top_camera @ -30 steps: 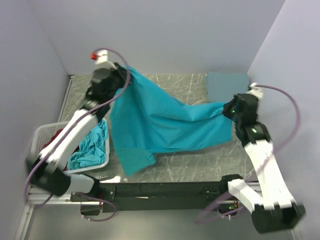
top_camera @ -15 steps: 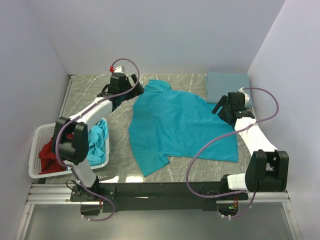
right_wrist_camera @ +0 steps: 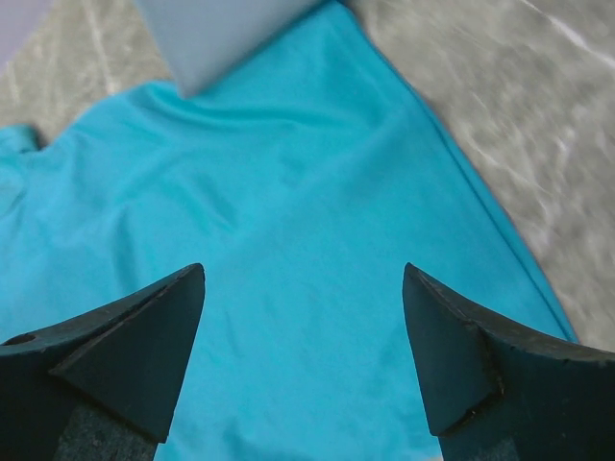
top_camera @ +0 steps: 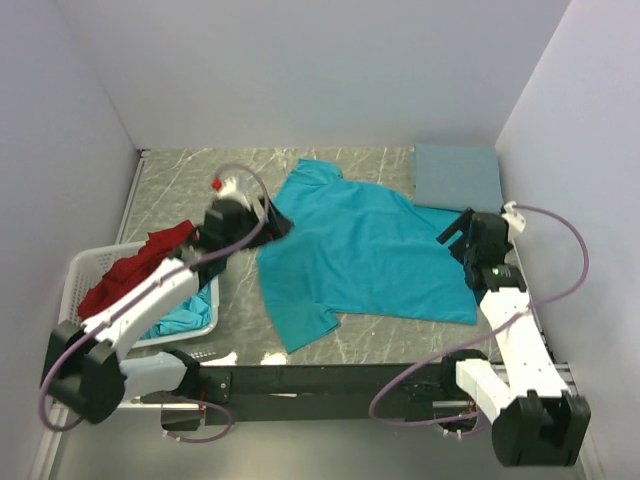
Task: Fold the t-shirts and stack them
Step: Flatten the tshirt out
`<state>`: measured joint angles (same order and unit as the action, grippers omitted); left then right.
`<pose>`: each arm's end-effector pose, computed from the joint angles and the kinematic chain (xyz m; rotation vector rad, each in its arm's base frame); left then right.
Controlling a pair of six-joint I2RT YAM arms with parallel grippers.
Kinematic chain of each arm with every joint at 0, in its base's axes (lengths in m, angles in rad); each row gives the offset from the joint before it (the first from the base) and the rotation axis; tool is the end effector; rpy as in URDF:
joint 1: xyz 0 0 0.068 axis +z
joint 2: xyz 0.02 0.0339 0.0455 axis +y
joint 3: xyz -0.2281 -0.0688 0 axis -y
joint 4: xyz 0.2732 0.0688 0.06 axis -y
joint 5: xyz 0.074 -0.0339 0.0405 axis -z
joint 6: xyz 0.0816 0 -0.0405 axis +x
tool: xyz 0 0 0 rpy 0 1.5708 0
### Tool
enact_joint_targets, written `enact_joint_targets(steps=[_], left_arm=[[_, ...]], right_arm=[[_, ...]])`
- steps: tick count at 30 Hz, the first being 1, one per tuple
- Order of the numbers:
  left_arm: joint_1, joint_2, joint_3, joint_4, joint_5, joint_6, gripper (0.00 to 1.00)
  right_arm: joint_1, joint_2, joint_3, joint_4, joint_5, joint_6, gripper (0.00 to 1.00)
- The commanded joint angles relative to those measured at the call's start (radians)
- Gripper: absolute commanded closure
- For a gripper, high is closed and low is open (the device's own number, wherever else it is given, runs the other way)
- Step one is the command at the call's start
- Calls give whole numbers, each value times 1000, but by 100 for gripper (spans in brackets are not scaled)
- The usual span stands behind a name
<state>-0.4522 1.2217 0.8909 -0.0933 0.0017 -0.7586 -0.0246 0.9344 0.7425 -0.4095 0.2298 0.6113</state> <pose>0.3253 -0.1582 0.2318 -0.3165 2.0571 -0.7662 0.2901 -0.0257 0.2169 0.7969 2.0029 0.0899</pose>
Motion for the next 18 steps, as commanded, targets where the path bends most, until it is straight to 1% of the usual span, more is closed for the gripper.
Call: enact_joint_targets(steps=[1, 4, 5, 6, 7, 9, 10, 13, 17, 18], left_arm=[[-107, -124, -189, -132, 1, -132, 5], [-224, -227, -320, -206, 29, -198, 8], [-249, -252, -343, -235, 38, -209, 9], [-275, -275, -362, -297, 37, -220, 10], [-328, -313, -388, -337, 34, -255, 10], [-382, -344, -424, -388, 53, -315, 11], [-434, -365, -438, -405, 63, -338, 11], [-511, -384, -486, -353, 98, -404, 11], [-548, -347, -509, -243, 104, -430, 12], [-549, -325, -491, -247, 101, -424, 14]], right_arm=[[-12, -104, -77, -32, 66, 54, 10], [-14, -181, -133, -26, 86, 68, 8], [-14, -199, -144, -25, 85, 73, 8], [-15, -224, -164, -19, 77, 70, 7], [-15, -233, -169, -22, 66, 71, 7], [-15, -249, -183, -38, 63, 77, 7], [-15, -252, -187, -43, 63, 79, 7], [-15, -261, -203, -52, 75, 76, 7], [-15, -264, -207, -57, 80, 67, 7], [-15, -264, -206, -58, 80, 59, 7]])
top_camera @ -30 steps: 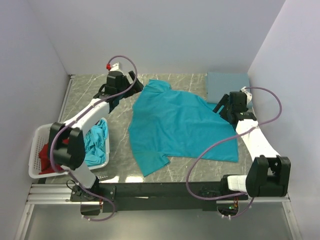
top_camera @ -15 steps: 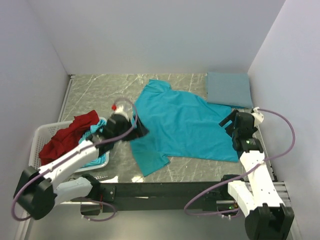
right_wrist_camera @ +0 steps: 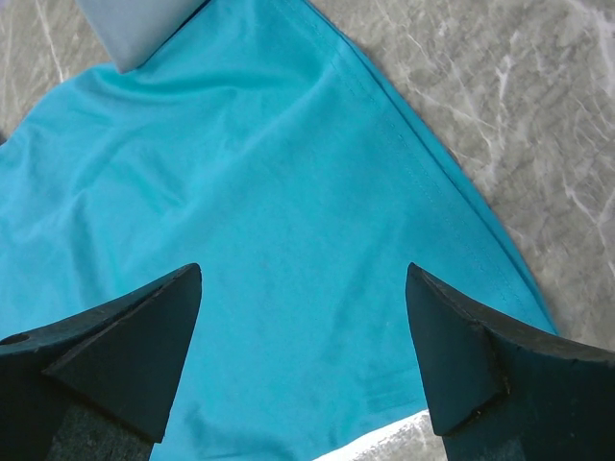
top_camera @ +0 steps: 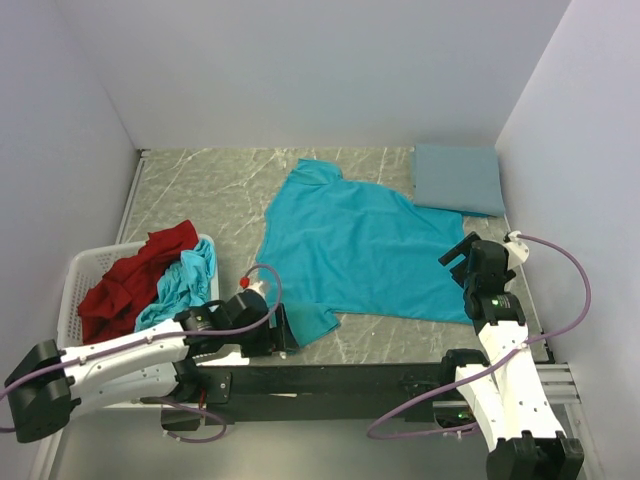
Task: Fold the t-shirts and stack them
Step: Flatten the tshirt out
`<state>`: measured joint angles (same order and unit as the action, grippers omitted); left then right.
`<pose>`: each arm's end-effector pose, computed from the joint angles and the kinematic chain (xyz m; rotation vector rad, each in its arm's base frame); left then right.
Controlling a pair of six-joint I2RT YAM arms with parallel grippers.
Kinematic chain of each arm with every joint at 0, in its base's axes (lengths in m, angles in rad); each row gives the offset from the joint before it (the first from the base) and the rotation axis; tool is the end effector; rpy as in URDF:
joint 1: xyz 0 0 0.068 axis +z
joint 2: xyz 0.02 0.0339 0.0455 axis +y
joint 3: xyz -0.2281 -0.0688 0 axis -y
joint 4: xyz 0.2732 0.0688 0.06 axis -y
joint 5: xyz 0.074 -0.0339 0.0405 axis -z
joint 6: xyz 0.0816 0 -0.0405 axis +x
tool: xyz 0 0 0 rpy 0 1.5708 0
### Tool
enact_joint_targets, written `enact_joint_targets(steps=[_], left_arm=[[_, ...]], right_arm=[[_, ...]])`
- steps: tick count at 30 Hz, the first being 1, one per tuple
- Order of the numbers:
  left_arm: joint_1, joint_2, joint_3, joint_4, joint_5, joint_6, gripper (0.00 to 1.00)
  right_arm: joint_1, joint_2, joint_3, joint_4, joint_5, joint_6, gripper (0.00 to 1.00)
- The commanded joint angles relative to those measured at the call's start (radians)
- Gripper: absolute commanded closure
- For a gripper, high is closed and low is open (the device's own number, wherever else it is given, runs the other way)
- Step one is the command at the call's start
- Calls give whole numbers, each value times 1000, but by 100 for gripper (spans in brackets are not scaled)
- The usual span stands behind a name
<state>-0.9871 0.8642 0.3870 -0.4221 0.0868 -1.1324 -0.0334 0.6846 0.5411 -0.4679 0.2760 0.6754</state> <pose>0.1257 -0.2031 0.0932 -0.1579 2.7439 -0.8948 0.2463 -0.0305 0.1905 0.8923 1.9635 0.0696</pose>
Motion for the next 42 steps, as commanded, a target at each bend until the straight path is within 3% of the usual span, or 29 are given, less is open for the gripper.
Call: enact_joint_targets(steps=[1, 11, 17, 19, 21, 22, 25, 29, 32, 36, 42], left_arm=[[-19, 82, 27, 63, -16, -53, 14], [-31, 298, 133, 66, -145, -20, 41], [-35, 400, 151, 85, -105, 5, 58], [-35, 429, 154, 107, -94, 26, 69], [-38, 456, 164, 117, -73, 42, 93], [-38, 464, 165, 114, -76, 42, 99], [-38, 461, 171, 105, -93, 42, 100], [-22, 409, 211, 1, -269, 51, 100], [79, 378, 227, -11, -381, 106, 100], [325, 346, 223, 106, -358, 195, 100], [494, 435, 338, 120, -504, 247, 99]], right_arm=[[-7, -14, -1, -5, 35, -5, 7], [-5, 0, -18, 9, 31, -17, 7], [-7, 4, -21, 14, 26, -17, 7], [-8, 1, -26, 15, 26, -17, 7], [-8, -3, -27, 17, 28, -17, 8], [-8, -3, -29, 17, 28, -20, 8], [-8, -3, -27, 15, 35, -22, 8], [-8, 29, -21, 9, 17, -33, 8], [-8, 59, -9, 0, -7, -37, 8], [-8, 78, -1, 2, -79, -45, 8], [-8, 70, -10, -69, -155, -31, 9]])
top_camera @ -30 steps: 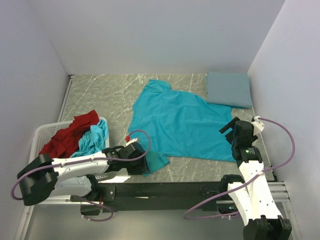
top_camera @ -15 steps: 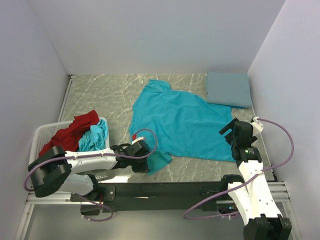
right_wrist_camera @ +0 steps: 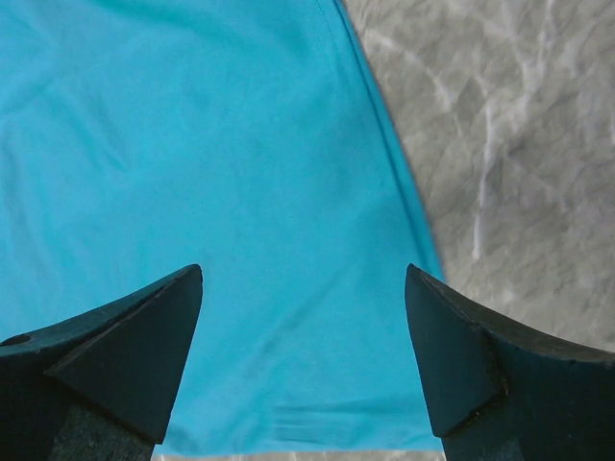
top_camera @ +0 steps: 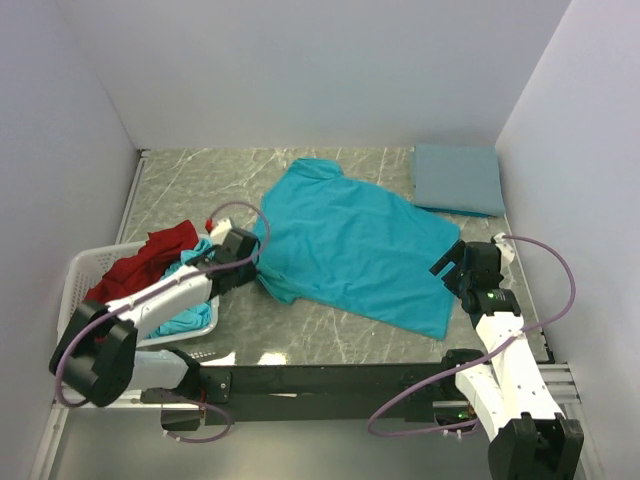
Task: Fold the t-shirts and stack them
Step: Flatten the tshirt out
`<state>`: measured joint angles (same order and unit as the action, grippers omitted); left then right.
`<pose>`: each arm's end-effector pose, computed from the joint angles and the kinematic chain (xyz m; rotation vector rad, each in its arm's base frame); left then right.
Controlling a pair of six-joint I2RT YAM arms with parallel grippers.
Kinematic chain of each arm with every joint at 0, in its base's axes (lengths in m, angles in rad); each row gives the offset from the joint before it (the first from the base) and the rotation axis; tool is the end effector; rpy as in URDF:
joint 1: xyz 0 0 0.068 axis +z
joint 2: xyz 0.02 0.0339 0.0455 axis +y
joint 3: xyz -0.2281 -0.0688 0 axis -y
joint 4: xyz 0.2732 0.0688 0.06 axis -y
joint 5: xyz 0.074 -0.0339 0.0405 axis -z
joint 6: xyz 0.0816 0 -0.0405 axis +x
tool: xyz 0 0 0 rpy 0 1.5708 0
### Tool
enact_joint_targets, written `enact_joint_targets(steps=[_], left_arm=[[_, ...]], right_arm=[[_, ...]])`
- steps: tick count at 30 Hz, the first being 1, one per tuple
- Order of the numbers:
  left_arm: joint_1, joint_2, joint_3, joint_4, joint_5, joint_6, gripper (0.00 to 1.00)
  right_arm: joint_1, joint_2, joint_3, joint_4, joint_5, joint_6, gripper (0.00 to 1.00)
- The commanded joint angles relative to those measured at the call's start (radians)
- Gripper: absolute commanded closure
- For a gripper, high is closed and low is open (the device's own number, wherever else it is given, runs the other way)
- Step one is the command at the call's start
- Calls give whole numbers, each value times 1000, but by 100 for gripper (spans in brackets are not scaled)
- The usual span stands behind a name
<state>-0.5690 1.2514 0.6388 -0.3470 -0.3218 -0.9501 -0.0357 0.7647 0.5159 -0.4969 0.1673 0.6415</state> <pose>0.2610 -0.1363 0.0981 -0.5928 2.4048 -0.2462 0.2478 -0.0224 0.1575 0.8454 2.1460 0.1165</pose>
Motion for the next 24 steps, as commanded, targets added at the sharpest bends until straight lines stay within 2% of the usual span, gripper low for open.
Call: enact_joint_targets(steps=[1, 4, 8, 11, 12, 17, 24], left_arm=[[98, 68, 102, 71, -79, 77, 99], [158, 126, 137, 156, 16, 111, 100], [179, 166, 173, 184, 50, 103, 100], [179, 160, 153, 189, 50, 84, 100], [179, 146, 147, 183, 47, 77, 100], [179, 63, 90, 145, 30, 24, 100], [179, -59, 33, 105, 49, 31, 100]], right_arm=[[-6, -16, 10, -51, -54, 15, 9], [-4, -25, -4, -103, -81, 33, 11], [31, -36, -31, -153, -198, 90, 13], [155, -15, -27, -202, -169, 138, 14], [183, -2, -17, -228, -113, 155, 14], [383, 45, 15, -371, -45, 282, 16], [404, 38, -100, -312, -69, 336, 23]])
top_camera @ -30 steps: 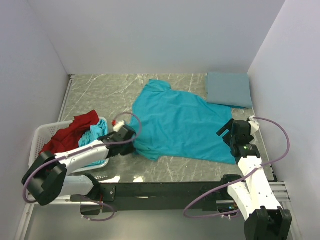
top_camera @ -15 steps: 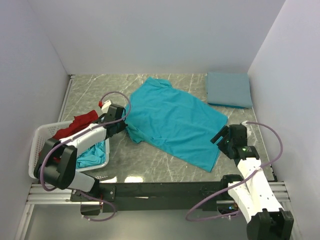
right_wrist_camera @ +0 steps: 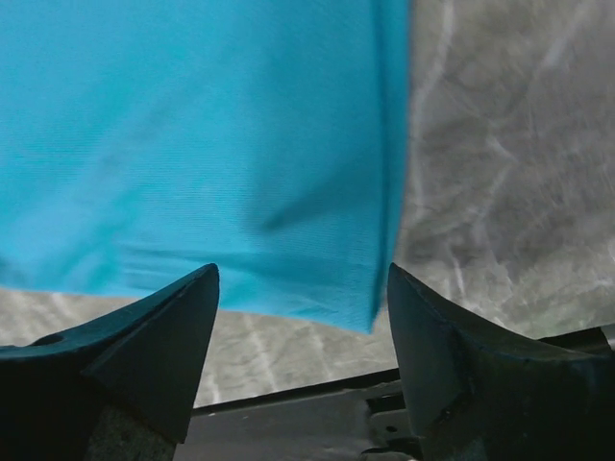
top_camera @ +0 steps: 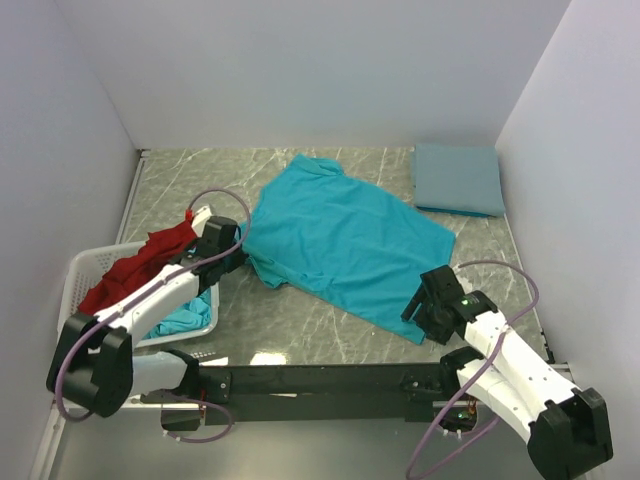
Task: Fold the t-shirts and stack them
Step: Flatten the tshirt out
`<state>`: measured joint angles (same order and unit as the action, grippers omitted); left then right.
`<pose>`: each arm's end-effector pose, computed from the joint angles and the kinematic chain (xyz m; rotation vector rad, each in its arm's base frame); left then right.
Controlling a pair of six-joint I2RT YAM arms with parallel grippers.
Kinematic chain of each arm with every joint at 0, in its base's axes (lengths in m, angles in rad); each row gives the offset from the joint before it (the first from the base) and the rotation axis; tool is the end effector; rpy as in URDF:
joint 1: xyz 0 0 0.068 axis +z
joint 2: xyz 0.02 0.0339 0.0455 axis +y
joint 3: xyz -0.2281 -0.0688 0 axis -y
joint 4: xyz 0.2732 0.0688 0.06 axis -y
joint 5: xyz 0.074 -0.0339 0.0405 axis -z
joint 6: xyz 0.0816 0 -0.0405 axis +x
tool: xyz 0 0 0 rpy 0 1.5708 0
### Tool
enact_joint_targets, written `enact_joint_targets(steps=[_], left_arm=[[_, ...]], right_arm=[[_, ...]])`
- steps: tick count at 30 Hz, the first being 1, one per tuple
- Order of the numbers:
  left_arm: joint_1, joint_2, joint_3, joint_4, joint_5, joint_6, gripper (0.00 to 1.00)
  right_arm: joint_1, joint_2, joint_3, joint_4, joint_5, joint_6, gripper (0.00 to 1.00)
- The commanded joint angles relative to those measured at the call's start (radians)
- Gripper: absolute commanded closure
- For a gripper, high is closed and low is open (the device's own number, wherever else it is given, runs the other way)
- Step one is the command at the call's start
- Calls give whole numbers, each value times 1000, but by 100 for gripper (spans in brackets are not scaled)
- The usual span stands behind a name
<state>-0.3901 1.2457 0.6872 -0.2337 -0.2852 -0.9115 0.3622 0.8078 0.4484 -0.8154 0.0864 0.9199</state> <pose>0.3025 -0.0995 0.1273 -0.7364 2.2255 -0.3143 0.1887 0.0640 0.0952 0.7838 2.6504 0.2358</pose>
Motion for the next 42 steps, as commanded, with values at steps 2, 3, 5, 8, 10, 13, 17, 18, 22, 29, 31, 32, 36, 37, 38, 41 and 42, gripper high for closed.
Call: enact_joint_targets(steps=[2, 3, 5, 8, 10, 13, 17, 18, 22, 29, 31, 32, 36, 37, 38, 41, 42], left_arm=[[0, -71, -29, -4, 29, 11, 100], [0, -72, -32, -4, 40, 20, 99], [0, -68, -31, -24, 46, 20, 99], [0, -55, -38, -20, 52, 5, 99], [-1, -46, -37, -32, 57, -24, 100], [0, -35, -38, -45, 63, -23, 100], [0, -67, -66, -20, 101, -13, 100], [0, -75, -69, -13, 107, -10, 100], [0, -100, -84, -3, 112, -4, 100], [0, -155, -78, 22, 129, 10, 100], [0, -170, -49, 28, 126, 22, 100], [0, -184, -32, 27, 117, 25, 100], [0, -213, 70, 16, 66, 52, 100], [0, -219, 124, 13, 55, 68, 100], [0, -232, 155, 10, 40, 82, 100], [0, -255, 287, -7, 61, 154, 99], [0, -259, 322, -19, 64, 173, 99]], right_arm=[[7, 7, -42, 22, -5, 59, 24], [6, 11, -39, 15, -2, 57, 25], [9, 21, -31, -13, 16, 54, 25], [7, 24, -40, -10, -2, 54, 27], [9, 27, -57, 13, -40, 53, 36], [17, 40, -60, 19, -65, 57, 41], [29, 42, -59, -21, -51, 66, 45], [27, 41, -59, -18, -50, 66, 49], [29, 53, -59, 27, -48, 59, 77], [29, 70, 65, 32, 61, 4, 100], [27, 73, 154, 33, 91, -36, 100], [27, 76, 185, 32, 108, -53, 100], [24, 105, 382, 36, 240, -125, 100], [26, 102, 412, 48, 262, -133, 100], [18, 97, 444, 71, 277, -147, 100], [7, 79, 587, 85, 329, -211, 100], [7, 71, 657, 82, 338, -225, 100]])
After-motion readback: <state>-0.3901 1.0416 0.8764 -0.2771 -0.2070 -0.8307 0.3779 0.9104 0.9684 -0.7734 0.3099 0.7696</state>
